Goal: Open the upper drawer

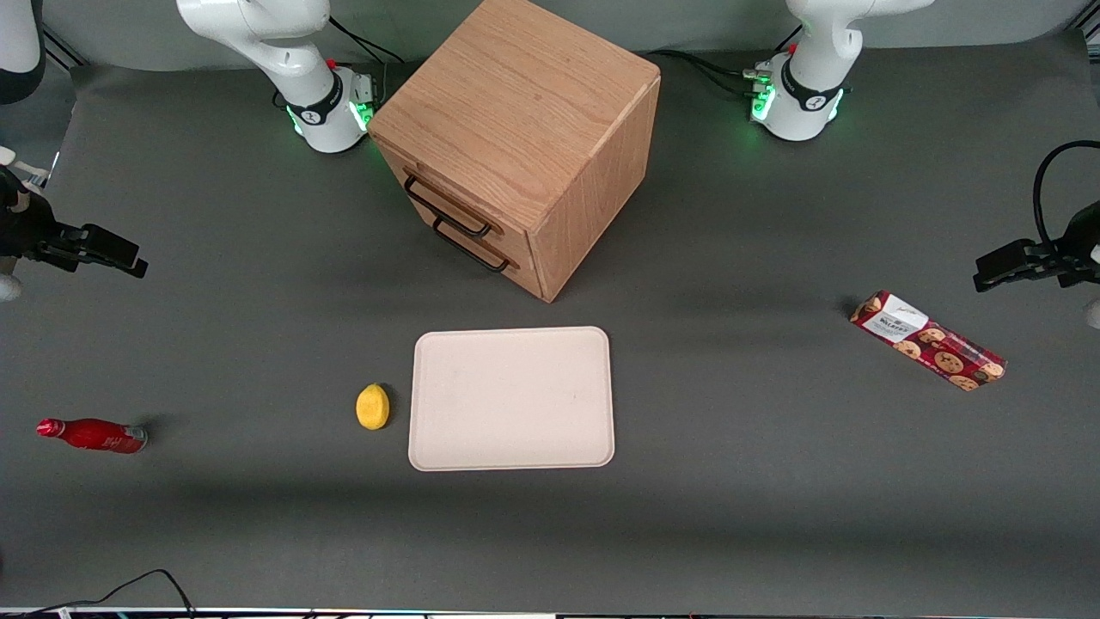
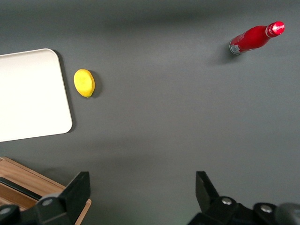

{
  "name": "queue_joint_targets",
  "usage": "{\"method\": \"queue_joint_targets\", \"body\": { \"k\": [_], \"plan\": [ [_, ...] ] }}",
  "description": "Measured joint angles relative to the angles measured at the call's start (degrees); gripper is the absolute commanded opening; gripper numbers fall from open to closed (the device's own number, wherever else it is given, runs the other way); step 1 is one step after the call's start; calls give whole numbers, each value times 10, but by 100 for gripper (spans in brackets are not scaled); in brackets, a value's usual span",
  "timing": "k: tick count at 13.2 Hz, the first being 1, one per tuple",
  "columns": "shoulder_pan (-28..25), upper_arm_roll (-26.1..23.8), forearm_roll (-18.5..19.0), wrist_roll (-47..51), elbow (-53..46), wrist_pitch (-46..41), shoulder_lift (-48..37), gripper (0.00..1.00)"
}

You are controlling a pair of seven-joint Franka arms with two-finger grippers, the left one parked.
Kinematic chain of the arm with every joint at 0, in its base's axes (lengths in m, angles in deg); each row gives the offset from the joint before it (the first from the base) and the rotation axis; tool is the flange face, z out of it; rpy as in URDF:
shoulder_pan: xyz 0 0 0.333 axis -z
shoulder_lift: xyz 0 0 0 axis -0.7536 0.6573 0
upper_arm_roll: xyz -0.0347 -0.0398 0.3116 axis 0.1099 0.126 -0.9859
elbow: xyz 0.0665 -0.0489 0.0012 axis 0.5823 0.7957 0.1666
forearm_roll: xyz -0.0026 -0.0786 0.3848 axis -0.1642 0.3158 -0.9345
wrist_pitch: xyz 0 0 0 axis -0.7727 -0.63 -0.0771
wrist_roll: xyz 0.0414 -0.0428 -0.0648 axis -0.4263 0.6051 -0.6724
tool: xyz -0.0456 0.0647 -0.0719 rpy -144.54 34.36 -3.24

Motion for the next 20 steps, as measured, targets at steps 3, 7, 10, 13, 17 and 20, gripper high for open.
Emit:
{"method": "queue_joint_targets", "body": {
  "k": [3,7,10,13,17,20],
  "plan": [
    [0,0,0,0,0,0,0,100],
    [0,-1,0,0,-1,0,0,100],
    [-11,-5,0,0,-3,0,0,100],
    [-48,-7,0,0,-6,-8,-1,100],
    [-127,-10,-2,0,-18,-53,-4,100],
    [-205,-11,-3,1,-36,-87,-6,100]
  ]
}}
